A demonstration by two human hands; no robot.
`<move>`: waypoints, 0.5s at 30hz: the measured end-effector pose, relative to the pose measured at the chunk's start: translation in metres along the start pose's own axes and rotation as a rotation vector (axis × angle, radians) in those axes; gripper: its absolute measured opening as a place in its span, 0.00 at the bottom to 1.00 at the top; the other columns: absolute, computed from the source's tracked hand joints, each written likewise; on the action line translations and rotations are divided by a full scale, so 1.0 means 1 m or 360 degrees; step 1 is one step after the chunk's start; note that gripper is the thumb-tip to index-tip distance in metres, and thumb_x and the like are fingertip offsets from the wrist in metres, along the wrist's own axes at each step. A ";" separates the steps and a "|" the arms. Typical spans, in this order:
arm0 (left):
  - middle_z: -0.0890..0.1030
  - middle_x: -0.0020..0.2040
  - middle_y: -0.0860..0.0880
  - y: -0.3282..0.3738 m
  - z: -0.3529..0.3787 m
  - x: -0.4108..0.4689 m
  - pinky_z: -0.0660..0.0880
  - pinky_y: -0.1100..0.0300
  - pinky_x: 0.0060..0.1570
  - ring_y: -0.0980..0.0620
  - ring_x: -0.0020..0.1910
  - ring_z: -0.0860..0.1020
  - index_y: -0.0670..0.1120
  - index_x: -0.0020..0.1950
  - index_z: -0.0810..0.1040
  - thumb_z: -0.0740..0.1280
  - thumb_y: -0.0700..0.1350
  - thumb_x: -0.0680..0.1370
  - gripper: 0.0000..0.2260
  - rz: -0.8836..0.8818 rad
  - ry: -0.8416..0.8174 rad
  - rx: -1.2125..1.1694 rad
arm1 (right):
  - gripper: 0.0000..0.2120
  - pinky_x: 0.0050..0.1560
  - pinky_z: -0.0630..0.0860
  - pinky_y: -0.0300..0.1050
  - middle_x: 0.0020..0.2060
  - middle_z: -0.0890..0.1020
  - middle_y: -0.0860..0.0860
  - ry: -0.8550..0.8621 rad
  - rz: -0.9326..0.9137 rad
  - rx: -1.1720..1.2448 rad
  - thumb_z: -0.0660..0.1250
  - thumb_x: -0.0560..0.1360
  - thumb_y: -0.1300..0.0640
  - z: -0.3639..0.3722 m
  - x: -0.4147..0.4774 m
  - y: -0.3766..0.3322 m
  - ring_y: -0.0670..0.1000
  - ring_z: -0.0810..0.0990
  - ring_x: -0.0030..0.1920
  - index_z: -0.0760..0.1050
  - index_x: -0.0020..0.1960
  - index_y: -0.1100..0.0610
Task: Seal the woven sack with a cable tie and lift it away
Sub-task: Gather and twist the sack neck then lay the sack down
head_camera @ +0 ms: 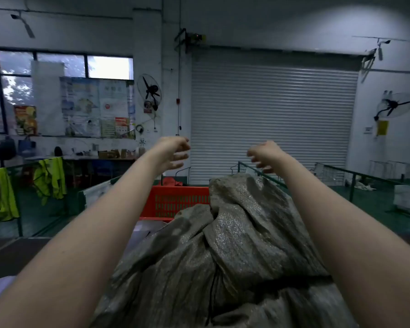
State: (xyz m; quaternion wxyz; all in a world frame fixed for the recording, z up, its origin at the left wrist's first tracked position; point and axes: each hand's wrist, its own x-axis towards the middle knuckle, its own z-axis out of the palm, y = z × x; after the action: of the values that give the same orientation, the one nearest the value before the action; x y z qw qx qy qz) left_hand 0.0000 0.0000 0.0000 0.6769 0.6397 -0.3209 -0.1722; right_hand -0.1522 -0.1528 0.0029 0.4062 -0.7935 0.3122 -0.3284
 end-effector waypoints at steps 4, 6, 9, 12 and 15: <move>0.75 0.41 0.51 -0.019 0.022 -0.006 0.69 0.61 0.34 0.54 0.37 0.73 0.49 0.41 0.72 0.58 0.41 0.79 0.08 -0.0188 -0.0163 0.0195 | 0.27 0.51 0.72 0.47 0.59 0.76 0.61 -0.0361 0.0268 -0.0630 0.64 0.76 0.51 -0.002 -0.023 0.011 0.59 0.76 0.57 0.65 0.70 0.64; 0.76 0.41 0.51 -0.030 0.032 -0.006 0.69 0.60 0.37 0.54 0.39 0.73 0.47 0.42 0.72 0.58 0.42 0.79 0.07 -0.0277 -0.0236 0.0309 | 0.25 0.49 0.76 0.48 0.54 0.79 0.60 -0.0432 0.0355 -0.0672 0.66 0.75 0.53 -0.003 -0.024 0.023 0.57 0.79 0.48 0.69 0.67 0.65; 0.77 0.45 0.50 -0.042 0.048 -0.006 0.68 0.60 0.36 0.54 0.38 0.73 0.45 0.52 0.71 0.59 0.42 0.78 0.04 -0.0344 -0.0330 0.0424 | 0.09 0.49 0.76 0.51 0.49 0.79 0.61 -0.0189 0.0312 -0.0513 0.66 0.73 0.62 -0.007 -0.021 0.037 0.55 0.75 0.39 0.74 0.49 0.67; 0.75 0.54 0.48 -0.045 0.063 -0.007 0.69 0.58 0.41 0.51 0.48 0.76 0.44 0.62 0.70 0.59 0.44 0.79 0.13 -0.0317 -0.0328 0.0495 | 0.13 0.32 0.70 0.50 0.31 0.72 0.56 0.0098 0.0289 -0.0111 0.62 0.73 0.65 -0.017 -0.012 0.042 0.52 0.68 0.29 0.65 0.31 0.60; 0.75 0.62 0.45 -0.043 0.075 -0.005 0.69 0.56 0.48 0.48 0.53 0.76 0.43 0.68 0.68 0.58 0.48 0.79 0.18 -0.0268 -0.0378 0.0505 | 0.14 0.28 0.60 0.42 0.28 0.69 0.54 0.0289 0.0148 0.0138 0.58 0.72 0.67 -0.028 -0.003 0.037 0.50 0.65 0.28 0.65 0.29 0.58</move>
State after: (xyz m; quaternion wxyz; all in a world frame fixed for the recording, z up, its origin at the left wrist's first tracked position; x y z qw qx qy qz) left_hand -0.0448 -0.0588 -0.0444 0.5085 0.7379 -0.3668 -0.2498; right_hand -0.1846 -0.1806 -0.0169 0.4250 -0.7269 0.3696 -0.3929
